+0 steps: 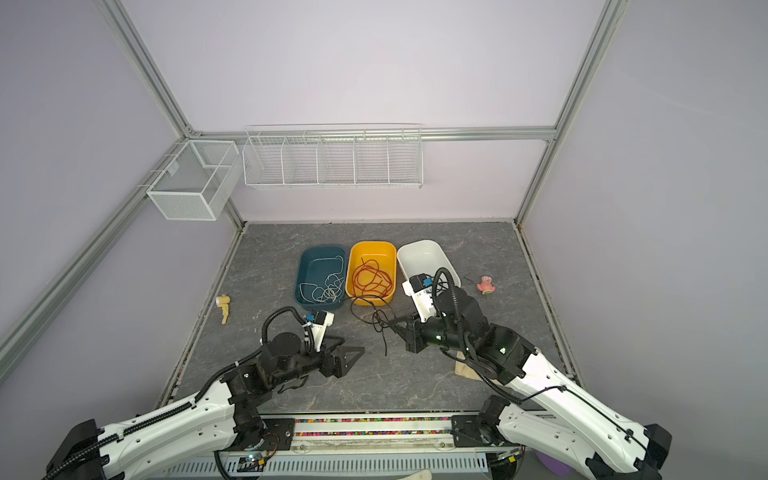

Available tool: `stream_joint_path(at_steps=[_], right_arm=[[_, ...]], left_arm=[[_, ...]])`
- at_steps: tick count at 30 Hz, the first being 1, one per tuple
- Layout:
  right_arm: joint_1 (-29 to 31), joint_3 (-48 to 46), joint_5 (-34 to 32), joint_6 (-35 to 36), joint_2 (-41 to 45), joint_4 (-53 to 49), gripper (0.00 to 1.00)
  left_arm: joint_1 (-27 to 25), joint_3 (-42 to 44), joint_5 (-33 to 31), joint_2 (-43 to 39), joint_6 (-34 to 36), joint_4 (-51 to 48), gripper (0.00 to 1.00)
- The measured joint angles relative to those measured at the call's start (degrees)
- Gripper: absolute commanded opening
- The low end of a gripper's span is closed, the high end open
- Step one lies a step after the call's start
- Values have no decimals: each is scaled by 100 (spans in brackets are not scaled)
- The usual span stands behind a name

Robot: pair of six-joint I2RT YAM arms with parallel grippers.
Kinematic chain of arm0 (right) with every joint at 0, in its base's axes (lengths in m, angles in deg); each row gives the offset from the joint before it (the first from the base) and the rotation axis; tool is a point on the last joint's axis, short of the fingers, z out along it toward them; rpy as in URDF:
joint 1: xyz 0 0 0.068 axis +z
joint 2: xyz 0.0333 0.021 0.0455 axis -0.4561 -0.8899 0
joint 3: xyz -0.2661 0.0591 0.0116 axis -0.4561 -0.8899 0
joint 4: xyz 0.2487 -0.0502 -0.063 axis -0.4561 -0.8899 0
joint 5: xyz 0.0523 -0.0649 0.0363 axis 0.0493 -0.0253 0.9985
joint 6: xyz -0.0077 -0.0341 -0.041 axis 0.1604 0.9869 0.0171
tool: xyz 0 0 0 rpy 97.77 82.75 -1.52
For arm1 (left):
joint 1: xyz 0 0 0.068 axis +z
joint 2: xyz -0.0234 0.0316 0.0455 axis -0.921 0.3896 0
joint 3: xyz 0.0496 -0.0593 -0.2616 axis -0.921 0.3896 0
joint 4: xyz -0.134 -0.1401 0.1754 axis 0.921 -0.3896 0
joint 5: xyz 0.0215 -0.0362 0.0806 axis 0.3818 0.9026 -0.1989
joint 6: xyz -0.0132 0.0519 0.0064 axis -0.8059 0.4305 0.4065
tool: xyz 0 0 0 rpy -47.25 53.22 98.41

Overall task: Untangle the cables
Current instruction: 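Raise the black cable with the right gripper while the left gripper approaches it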

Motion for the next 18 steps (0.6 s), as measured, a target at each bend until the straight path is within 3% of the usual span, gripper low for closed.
stream_joint_path(at_steps=[7,18], right_arm=[[0,-2,181,-315,369,310,7],[0,-205,472,-544,721,992,7]], left_arm=[[0,310,-74,319,-1167,1340,99],[-68,769,-859,868,-3381,3246,100]])
